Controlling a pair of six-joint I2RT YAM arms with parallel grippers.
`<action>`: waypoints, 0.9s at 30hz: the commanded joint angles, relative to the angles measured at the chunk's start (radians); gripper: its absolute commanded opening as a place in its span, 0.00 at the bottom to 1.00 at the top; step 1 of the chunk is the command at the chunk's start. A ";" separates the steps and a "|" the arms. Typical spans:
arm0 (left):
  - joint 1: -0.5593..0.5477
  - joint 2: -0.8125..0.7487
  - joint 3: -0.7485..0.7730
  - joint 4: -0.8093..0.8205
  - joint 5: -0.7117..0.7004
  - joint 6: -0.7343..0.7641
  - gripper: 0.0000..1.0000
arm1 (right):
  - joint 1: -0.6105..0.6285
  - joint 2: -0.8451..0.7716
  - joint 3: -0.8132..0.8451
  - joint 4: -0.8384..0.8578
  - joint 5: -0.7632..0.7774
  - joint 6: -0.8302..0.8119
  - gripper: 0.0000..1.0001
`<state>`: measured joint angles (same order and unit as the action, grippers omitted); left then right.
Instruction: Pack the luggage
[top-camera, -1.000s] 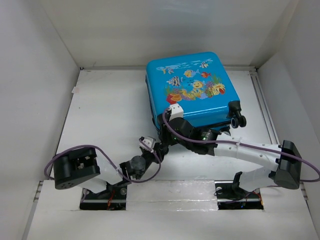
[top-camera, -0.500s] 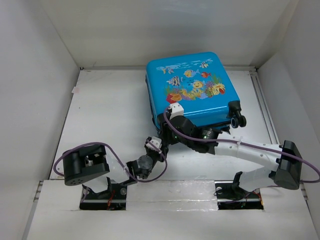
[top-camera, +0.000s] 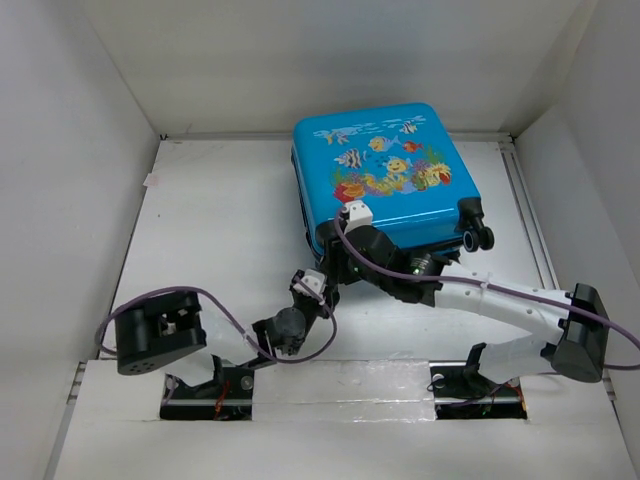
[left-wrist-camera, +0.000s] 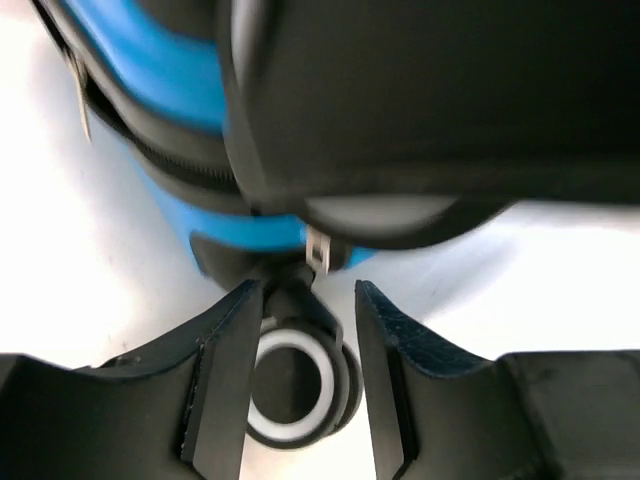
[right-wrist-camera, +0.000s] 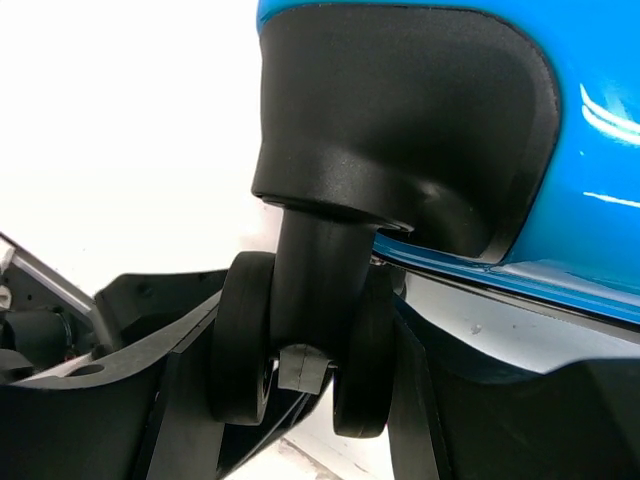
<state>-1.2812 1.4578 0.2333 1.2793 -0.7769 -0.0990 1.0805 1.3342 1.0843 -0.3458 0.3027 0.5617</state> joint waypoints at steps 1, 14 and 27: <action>0.000 -0.140 0.003 0.792 0.057 0.109 0.37 | 0.048 -0.056 0.089 0.306 -0.217 -0.115 0.00; 0.000 -0.629 -0.158 0.031 -0.231 -0.231 0.44 | -0.138 -0.358 -0.418 0.219 0.010 0.027 0.00; 0.046 -0.596 0.023 -0.363 0.045 -0.449 0.63 | -0.251 -0.748 -0.618 0.359 -0.181 -0.146 0.81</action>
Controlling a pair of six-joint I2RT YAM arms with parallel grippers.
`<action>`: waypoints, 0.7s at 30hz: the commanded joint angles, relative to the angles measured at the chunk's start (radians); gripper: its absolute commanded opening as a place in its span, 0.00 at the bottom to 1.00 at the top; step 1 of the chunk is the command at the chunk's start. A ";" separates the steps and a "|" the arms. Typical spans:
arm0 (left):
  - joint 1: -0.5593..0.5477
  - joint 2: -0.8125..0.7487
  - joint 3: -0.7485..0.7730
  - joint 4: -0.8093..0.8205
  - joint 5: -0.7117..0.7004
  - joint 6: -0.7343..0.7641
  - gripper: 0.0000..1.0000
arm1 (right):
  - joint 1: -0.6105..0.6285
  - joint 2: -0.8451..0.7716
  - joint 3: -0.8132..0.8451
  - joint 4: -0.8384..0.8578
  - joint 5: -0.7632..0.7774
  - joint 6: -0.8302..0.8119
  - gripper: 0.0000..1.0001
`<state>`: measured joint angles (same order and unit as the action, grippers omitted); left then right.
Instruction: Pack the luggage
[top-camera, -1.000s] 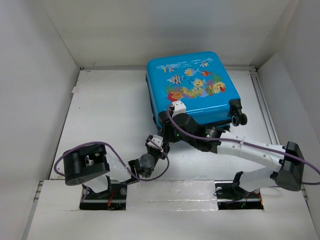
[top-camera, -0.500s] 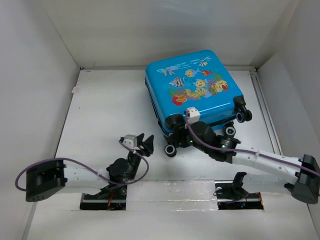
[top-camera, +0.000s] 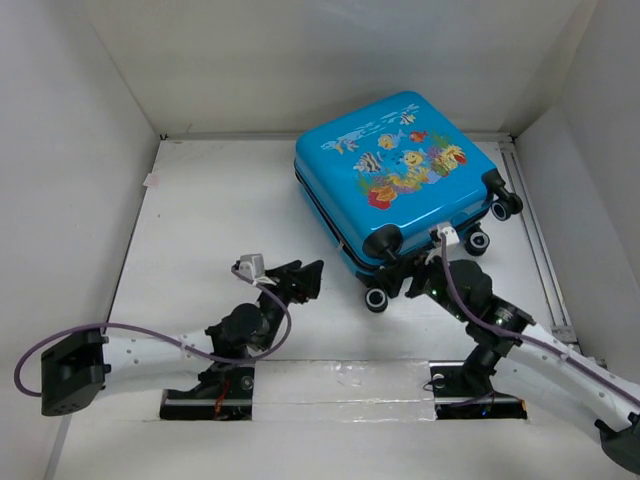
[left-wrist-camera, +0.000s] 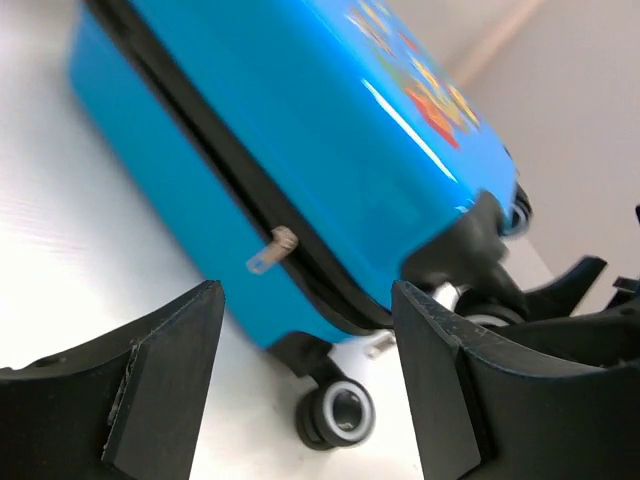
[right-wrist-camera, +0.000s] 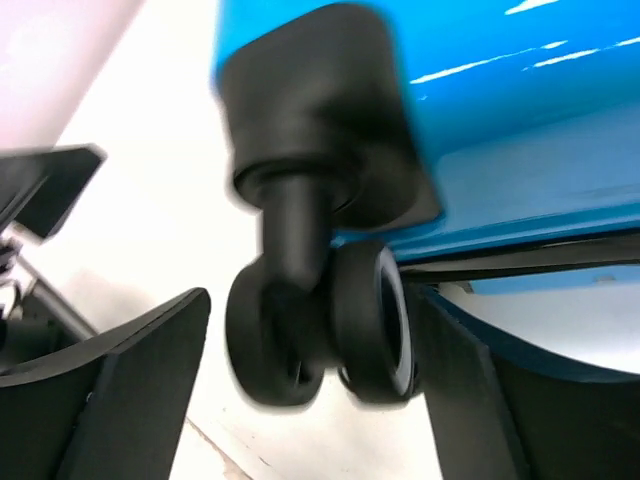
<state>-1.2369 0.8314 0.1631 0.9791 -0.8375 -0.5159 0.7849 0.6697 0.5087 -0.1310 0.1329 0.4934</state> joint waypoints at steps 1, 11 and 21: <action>0.002 0.047 0.116 -0.074 0.129 -0.020 0.63 | 0.045 -0.111 -0.086 0.180 -0.012 -0.091 0.87; 0.002 0.172 0.360 -0.362 0.337 -0.010 0.61 | 0.111 -0.346 -0.234 0.122 0.052 -0.029 0.92; 0.002 0.250 0.446 -0.434 0.491 -0.032 0.48 | 0.132 -0.098 -0.337 0.473 0.247 -0.002 0.51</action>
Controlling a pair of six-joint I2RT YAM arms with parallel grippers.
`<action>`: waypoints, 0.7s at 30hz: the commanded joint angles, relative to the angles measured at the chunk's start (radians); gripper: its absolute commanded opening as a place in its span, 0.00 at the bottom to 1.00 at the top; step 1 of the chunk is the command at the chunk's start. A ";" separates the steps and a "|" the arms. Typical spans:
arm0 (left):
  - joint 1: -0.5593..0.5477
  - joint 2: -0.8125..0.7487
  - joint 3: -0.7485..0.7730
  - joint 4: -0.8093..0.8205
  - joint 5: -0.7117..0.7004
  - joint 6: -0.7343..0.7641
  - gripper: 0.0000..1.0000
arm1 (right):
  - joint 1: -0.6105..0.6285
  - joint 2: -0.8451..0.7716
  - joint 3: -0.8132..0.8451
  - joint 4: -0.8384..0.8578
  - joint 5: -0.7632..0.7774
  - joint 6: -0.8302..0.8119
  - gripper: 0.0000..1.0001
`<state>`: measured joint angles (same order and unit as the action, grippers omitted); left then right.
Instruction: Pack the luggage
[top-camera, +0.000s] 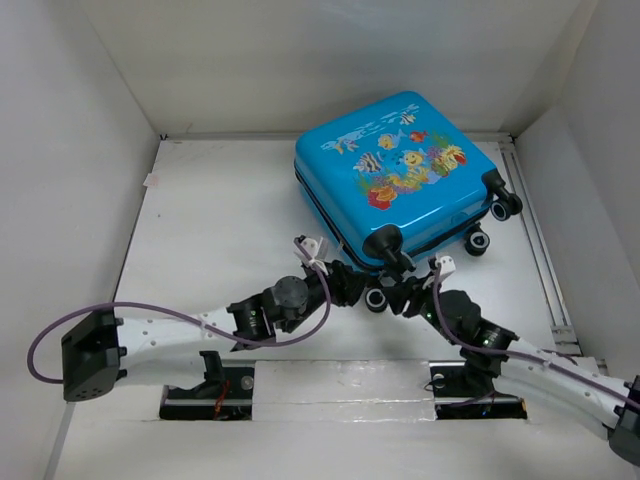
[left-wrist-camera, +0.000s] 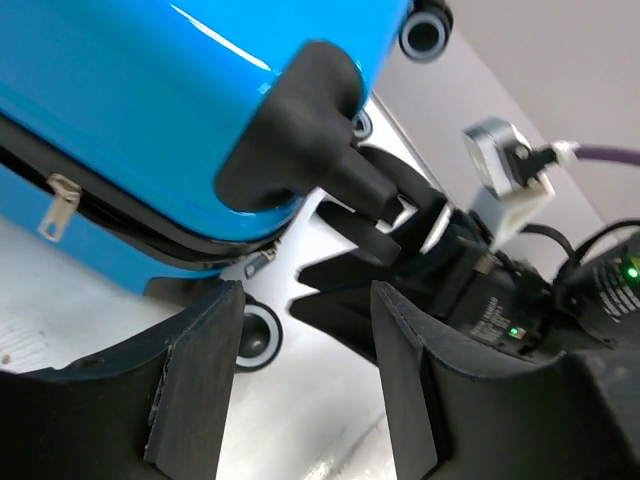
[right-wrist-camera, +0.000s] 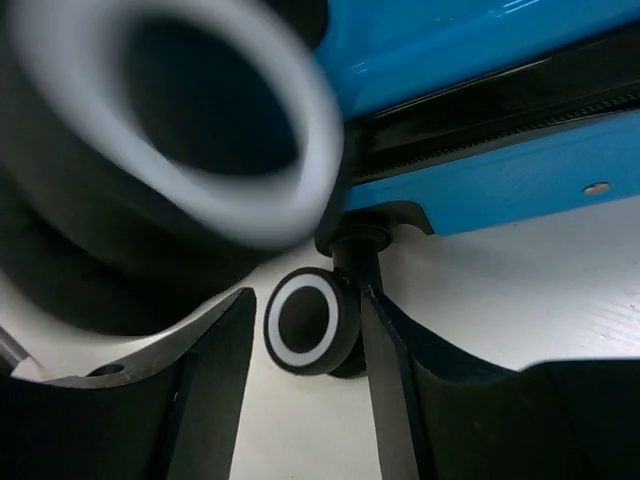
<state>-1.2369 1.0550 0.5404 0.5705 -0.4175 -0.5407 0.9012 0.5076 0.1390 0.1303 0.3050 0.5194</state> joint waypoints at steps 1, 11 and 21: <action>0.002 0.037 0.078 -0.026 0.085 -0.007 0.48 | 0.030 0.101 0.019 0.266 0.075 -0.029 0.53; 0.002 0.102 0.113 -0.023 0.046 -0.007 0.44 | 0.157 0.347 -0.039 0.795 0.339 -0.144 0.47; 0.002 0.166 0.167 -0.023 0.016 0.015 0.43 | 0.176 0.495 0.002 0.882 0.519 -0.205 0.38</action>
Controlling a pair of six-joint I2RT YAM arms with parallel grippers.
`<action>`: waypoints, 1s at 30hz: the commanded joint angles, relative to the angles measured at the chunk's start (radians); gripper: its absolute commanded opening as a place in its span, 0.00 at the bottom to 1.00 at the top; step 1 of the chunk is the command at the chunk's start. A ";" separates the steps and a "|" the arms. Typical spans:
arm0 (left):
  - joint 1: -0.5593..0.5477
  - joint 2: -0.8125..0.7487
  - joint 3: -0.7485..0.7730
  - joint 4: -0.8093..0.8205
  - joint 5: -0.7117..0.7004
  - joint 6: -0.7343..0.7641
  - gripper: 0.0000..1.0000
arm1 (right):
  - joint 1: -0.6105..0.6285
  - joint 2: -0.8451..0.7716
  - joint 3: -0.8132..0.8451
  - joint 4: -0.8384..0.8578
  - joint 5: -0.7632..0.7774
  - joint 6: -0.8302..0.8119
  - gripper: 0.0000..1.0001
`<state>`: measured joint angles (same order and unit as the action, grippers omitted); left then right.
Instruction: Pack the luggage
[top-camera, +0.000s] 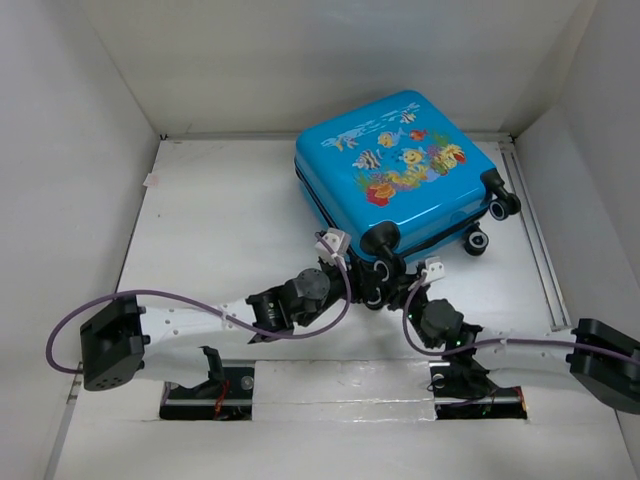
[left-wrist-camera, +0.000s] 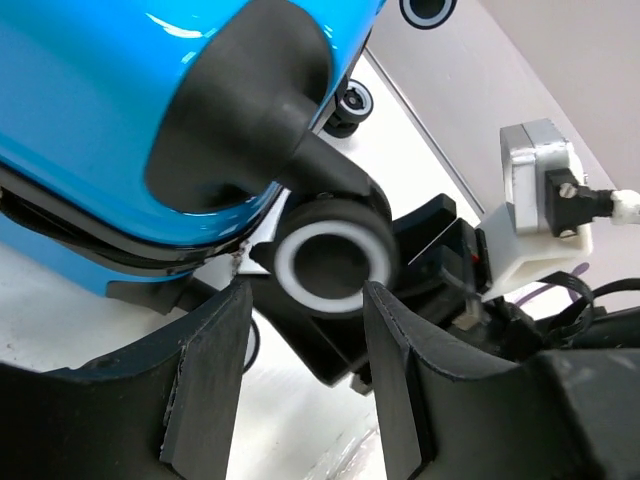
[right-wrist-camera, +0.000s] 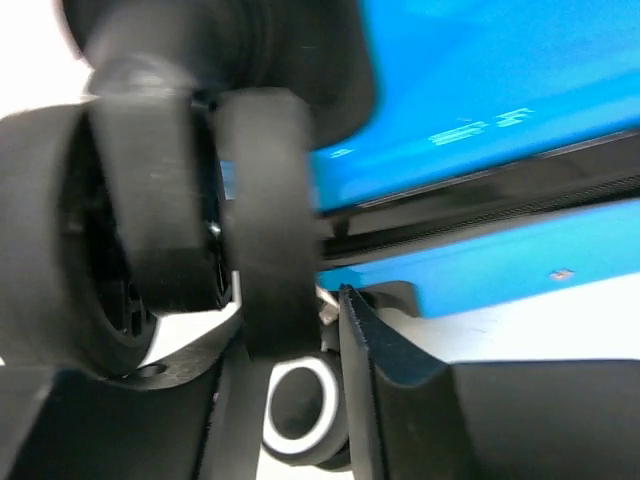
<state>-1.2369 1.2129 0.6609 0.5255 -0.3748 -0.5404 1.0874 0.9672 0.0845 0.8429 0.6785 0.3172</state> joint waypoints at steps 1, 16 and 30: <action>0.002 0.008 0.055 0.022 -0.027 0.014 0.43 | -0.011 0.053 0.057 0.188 0.154 0.008 0.36; 0.092 -0.015 0.031 0.030 -0.047 -0.009 0.42 | 0.080 0.288 0.043 0.475 0.217 0.081 0.42; 0.159 -0.068 0.043 -0.035 0.070 -0.055 0.46 | 0.275 0.579 0.021 0.683 0.432 0.002 0.42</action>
<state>-1.0786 1.1927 0.6792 0.5079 -0.3225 -0.5747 1.3525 1.4696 0.0589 1.2514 1.0595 0.4213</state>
